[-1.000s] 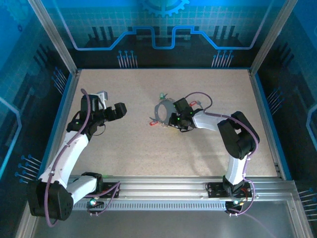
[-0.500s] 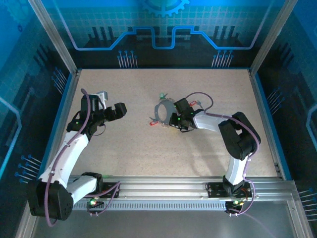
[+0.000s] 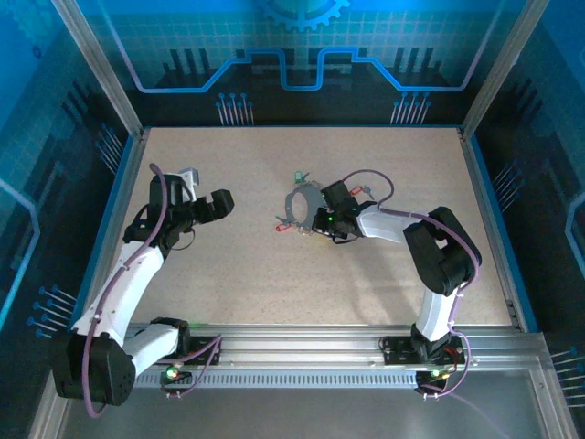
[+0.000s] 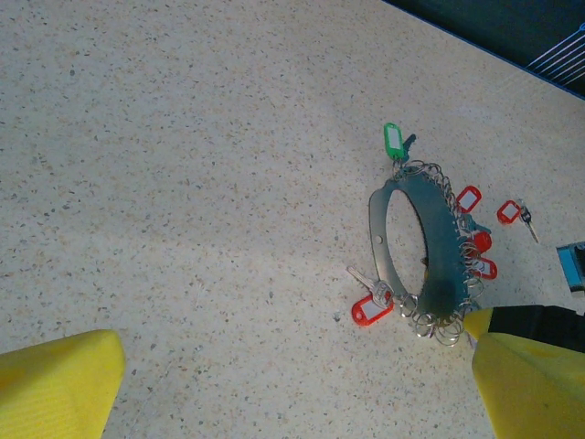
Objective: Put the keys on the keyring
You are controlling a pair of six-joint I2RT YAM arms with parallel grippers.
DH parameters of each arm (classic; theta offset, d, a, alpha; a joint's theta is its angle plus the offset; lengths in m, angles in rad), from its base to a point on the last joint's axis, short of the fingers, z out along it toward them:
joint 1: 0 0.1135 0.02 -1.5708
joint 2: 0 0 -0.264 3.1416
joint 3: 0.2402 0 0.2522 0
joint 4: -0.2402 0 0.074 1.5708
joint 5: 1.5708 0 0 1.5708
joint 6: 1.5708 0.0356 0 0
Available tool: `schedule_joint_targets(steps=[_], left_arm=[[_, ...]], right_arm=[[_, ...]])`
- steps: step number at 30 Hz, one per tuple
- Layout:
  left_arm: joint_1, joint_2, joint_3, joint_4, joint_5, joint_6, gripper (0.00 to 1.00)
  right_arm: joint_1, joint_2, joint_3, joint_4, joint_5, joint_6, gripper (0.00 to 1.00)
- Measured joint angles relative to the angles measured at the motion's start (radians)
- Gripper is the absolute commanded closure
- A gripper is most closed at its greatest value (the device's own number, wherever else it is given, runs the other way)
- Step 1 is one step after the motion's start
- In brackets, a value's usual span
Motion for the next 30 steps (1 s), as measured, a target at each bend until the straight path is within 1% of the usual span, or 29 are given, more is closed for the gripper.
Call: schedule_joint_targets(steps=[5, 15, 23, 26, 30], left_arm=[[0.0, 0.0, 0.0, 0.0, 0.0, 0.0, 0.01], [0.0, 0.0, 0.0, 0.0, 0.0, 0.0, 0.01], [0.0, 0.0, 0.0, 0.0, 0.0, 0.0, 0.01], [0.0, 0.0, 0.0, 0.0, 0.0, 0.0, 0.01], [0.0, 0.0, 0.0, 0.0, 0.0, 0.0, 0.01]], right_arm=[[0.0, 0.0, 0.0, -0.002, 0.01, 0.003, 0.79], [0.0, 0.001, 0.0, -0.002, 0.019, 0.013, 0.82], [0.0, 0.011, -0.003, -0.001, 0.018, 0.026, 0.79], [0.0, 0.014, -0.003, 0.001, 0.018, 0.027, 0.82], [0.0, 0.014, -0.004, 0.008, 0.018, 0.032, 0.88]])
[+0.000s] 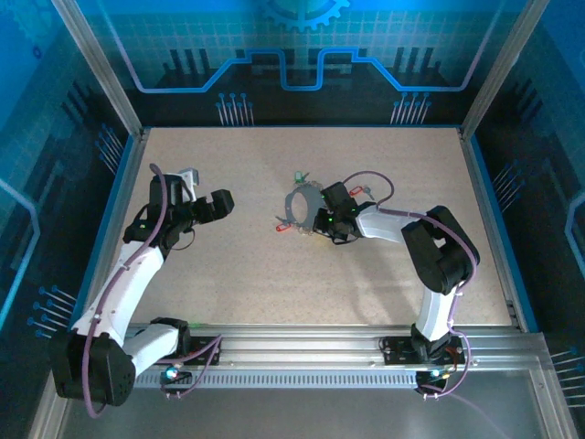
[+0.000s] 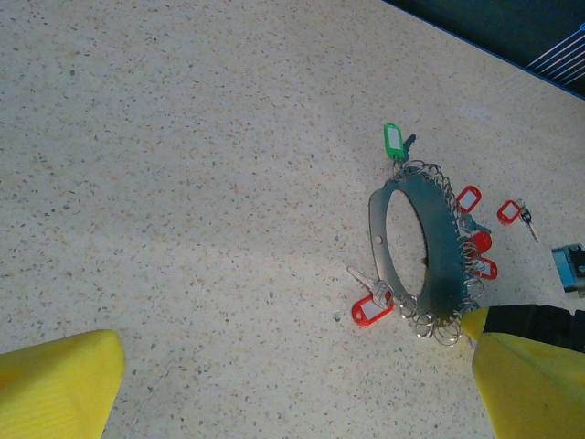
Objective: Put the keys on the keyring
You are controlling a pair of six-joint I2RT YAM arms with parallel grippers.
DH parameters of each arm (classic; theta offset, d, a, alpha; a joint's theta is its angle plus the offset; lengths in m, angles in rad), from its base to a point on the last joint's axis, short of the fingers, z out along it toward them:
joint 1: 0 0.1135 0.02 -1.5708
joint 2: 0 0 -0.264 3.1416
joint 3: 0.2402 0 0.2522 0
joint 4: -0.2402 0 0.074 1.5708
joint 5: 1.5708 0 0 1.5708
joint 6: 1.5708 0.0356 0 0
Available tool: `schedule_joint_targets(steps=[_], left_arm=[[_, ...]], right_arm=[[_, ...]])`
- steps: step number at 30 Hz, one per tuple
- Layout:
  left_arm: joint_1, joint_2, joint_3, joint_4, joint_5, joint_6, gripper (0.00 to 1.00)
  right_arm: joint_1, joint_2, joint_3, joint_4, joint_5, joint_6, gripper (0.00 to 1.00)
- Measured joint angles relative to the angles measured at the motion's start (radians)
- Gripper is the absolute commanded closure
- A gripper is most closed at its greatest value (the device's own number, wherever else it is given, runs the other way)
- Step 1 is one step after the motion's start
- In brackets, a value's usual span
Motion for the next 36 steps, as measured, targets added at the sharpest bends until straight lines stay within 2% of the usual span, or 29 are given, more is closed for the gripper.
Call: schedule_joint_targets(steps=[17, 20, 21, 30, 33, 36], left_arm=[[-0.001, 0.0, 0.0, 0.004, 0.023, 0.0, 0.01], [-0.019, -0.018, -0.023, 0.064, 0.069, 0.0, 0.01], [-0.031, -0.031, -0.036, 0.089, 0.09, 0.001, 0.01], [-0.15, -0.037, -0.063, 0.231, 0.276, 0.037, 0.04], [-0.16, -0.031, -0.07, 0.283, 0.344, 0.076, 0.04], [-0.173, -0.047, -0.108, 0.377, 0.406, 0.161, 0.09]], right_arm=[[0.0, -0.005, -0.007, 0.018, 0.0, -0.013, 0.95], [0.0, -0.022, -0.007, 0.006, 0.0, -0.048, 0.96], [0.0, -0.031, -0.007, -0.002, 0.001, -0.068, 1.0], [0.001, -0.146, 0.005, -0.099, 0.01, -0.332, 1.0], [0.001, -0.199, 0.005, -0.1, -0.012, -0.42, 1.0], [0.0, -0.245, 0.005, -0.093, -0.055, -0.499, 1.0]])
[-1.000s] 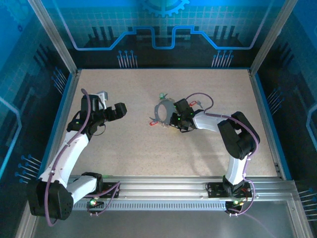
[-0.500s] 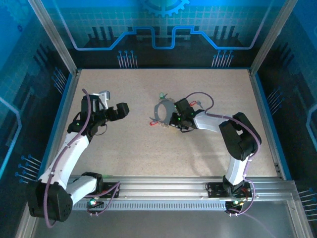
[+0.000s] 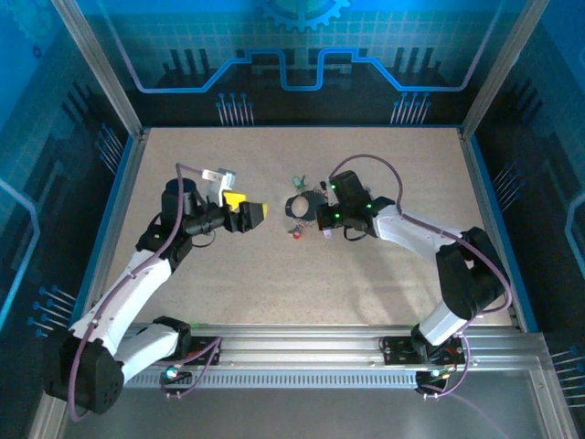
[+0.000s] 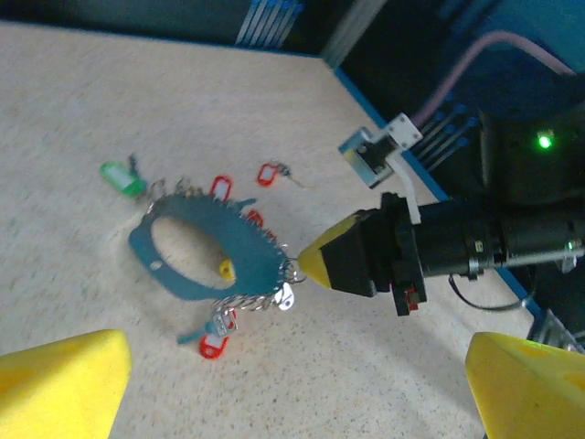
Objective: Put the keys on the keyring
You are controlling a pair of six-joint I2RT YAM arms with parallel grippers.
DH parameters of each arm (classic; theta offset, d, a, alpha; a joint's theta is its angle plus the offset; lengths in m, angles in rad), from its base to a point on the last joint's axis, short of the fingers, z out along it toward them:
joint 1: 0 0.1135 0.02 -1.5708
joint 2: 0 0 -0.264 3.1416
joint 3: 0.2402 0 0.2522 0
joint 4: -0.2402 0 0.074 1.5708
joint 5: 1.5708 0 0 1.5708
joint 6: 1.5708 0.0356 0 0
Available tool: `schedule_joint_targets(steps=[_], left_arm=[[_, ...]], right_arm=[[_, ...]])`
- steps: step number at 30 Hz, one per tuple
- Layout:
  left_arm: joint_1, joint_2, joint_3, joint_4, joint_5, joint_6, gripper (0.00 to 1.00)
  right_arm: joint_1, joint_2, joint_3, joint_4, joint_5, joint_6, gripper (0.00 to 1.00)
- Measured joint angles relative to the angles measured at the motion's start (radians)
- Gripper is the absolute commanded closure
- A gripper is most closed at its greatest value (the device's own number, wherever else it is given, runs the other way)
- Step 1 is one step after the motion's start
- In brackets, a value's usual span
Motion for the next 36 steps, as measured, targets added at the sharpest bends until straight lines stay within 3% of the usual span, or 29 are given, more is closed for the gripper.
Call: schedule_joint_targets(steps=[7, 14, 19, 26, 36], left_arm=[[-0.024, -0.005, -0.056, 0.071, 0.126, 0.266, 0.19], [-0.034, 0.125, -0.056, 0.12, 0.221, 0.369, 0.31], [-0.068, 0.136, -0.035, 0.082, 0.241, 0.454, 0.37], [-0.104, 0.168, 0.008, 0.048, 0.249, 0.528, 0.43], [-0.128, 0.282, 0.039, 0.049, 0.248, 0.568, 0.42]], right_arm=[[-0.003, -0.059, -0.02, 0.018, -0.142, -0.145, 1.0], [-0.029, -0.134, -0.082, 0.053, -0.305, -0.303, 1.0], [-0.029, -0.187, -0.082, 0.053, -0.385, -0.41, 1.0], [-0.029, -0.235, -0.099, 0.054, -0.435, -0.51, 1.0], [-0.011, -0.237, -0.117, 0.044, -0.434, -0.614, 1.0]])
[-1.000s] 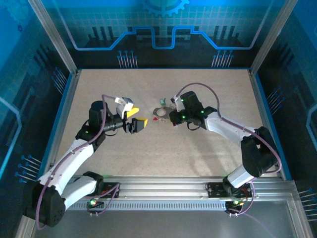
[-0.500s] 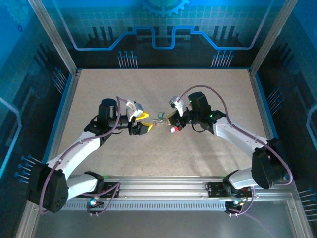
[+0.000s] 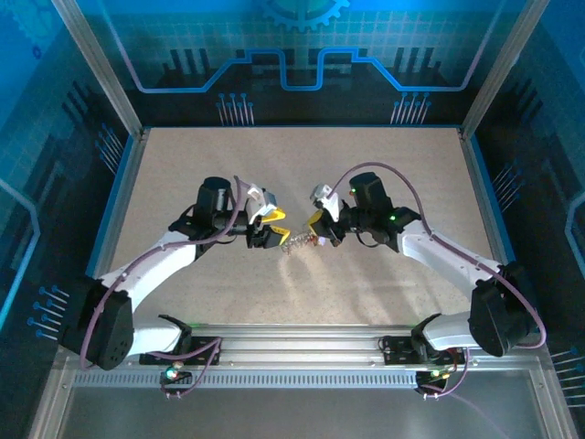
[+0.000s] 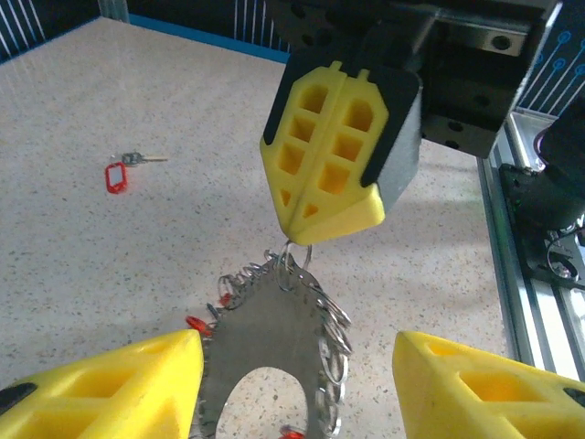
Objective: Put the keys on the keyring
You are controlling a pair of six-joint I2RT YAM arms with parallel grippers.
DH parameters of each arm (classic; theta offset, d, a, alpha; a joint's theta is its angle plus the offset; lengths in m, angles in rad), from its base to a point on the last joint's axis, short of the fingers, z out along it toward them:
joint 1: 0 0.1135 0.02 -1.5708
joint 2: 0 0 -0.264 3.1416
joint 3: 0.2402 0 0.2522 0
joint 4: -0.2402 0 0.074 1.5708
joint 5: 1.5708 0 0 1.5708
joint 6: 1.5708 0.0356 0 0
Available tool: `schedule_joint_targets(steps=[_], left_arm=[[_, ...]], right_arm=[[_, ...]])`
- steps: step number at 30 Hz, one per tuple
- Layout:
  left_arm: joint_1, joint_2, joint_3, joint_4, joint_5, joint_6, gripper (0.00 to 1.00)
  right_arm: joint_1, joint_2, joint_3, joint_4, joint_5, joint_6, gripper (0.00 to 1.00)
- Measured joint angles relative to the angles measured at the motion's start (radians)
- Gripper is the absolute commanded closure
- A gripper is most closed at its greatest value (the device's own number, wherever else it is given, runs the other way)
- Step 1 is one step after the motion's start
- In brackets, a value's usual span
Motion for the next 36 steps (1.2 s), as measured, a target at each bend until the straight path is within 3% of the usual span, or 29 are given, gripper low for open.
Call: schedule_joint_targets(steps=[5, 18, 23, 31, 36], left_arm=[[-0.009, 0.062, 0.007, 0.0, 0.002, 0.018, 0.51], [-0.069, 0.18, 0.025, 0.073, 0.002, 0.088, 0.53], [-0.079, 0.234, 0.05, 0.093, 0.002, 0.104, 0.62], [-0.103, 0.262, 0.062, 0.083, 0.019, 0.167, 0.63], [-0.109, 0.285, 0.064, 0.086, 0.02, 0.175, 0.71]], right_arm=[[0.014, -0.001, -0.033, 0.0, 0.008, -0.049, 1.0], [0.014, -0.007, -0.083, 0.04, 0.017, -0.091, 1.0], [0.019, -0.012, -0.098, 0.046, 0.018, -0.107, 1.0], [0.02, -0.024, -0.102, 0.063, 0.018, -0.115, 1.0], [0.02, -0.024, -0.109, 0.066, 0.018, -0.122, 1.0]])
